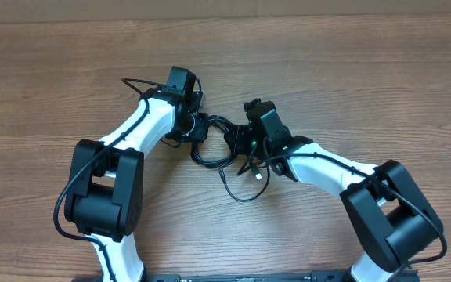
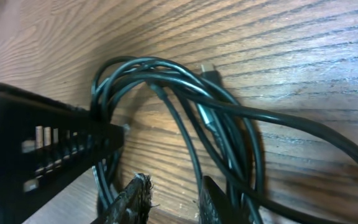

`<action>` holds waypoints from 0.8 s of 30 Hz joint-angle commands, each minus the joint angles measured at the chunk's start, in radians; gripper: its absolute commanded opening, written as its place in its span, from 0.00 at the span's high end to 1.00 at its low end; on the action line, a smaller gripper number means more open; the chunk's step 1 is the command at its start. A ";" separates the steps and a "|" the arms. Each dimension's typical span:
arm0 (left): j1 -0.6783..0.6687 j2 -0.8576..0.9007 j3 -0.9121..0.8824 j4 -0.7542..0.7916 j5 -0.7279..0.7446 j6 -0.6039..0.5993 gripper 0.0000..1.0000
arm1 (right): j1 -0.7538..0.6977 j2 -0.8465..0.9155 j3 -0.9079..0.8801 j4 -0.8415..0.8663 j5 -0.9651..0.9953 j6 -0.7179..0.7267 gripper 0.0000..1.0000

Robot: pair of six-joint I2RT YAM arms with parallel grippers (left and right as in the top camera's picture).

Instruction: Untangle cables

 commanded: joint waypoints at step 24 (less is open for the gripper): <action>-0.012 -0.016 -0.018 0.024 -0.052 -0.035 0.88 | 0.000 -0.119 0.012 -0.012 -0.119 0.000 0.96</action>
